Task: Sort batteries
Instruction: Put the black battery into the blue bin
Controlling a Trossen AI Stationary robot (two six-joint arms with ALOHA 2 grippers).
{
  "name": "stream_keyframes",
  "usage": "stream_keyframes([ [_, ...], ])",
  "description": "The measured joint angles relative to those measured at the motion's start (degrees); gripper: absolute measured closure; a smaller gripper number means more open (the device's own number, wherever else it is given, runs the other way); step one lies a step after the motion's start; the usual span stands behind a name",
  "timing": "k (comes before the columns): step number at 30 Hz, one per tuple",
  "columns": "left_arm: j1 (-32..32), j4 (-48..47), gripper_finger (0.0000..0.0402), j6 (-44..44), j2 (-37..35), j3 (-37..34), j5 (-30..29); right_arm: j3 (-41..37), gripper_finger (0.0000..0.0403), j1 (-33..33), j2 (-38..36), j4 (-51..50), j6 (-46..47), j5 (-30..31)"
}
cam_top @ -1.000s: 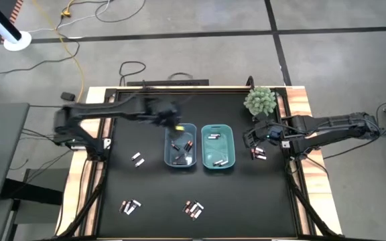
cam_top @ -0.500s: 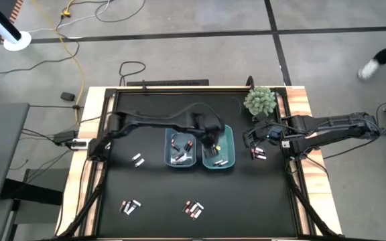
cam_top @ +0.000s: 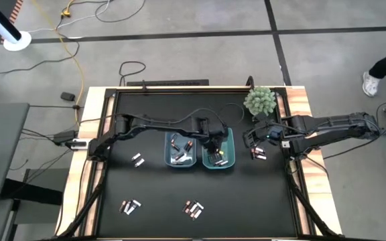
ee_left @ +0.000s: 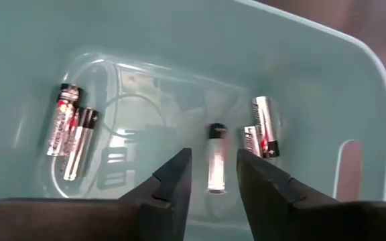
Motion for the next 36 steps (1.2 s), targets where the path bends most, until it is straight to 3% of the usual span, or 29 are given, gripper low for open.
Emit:
stream_keyframes([
  [8,0.5,-0.3,0.0269,1.3,-1.3,-0.1,0.0,0.0,0.0275,0.0,0.0,0.0,0.0,0.0],
  [17,3.7,-3.7,0.0272,1.1,-9.8,-0.1,-0.1,0.0,0.0275,-0.1,0.0,0.0,-0.3,0.0],
  [21,4.9,-6.9,0.0272,-3.0,-14.2,-0.1,-0.2,0.0,0.0275,-0.2,0.0,0.0,-0.4,0.0],
  [27,4.0,-17.7,0.0272,5.8,-18.7,-0.3,-0.4,0.0,0.0275,-1.0,0.0,0.4,-0.9,-0.6],
  [31,2.4,-16.4,0.0272,6.4,-21.8,-7.2,-1.0,1.5,0.0275,-1.7,0.0,1.0,-6.3,-3.9],
  [36,0.9,-2.3,0.0272,3.2,-30.1,-25.3,-0.6,5.1,0.0275,-1.7,0.0,-1.5,-11.3,-4.3],
])
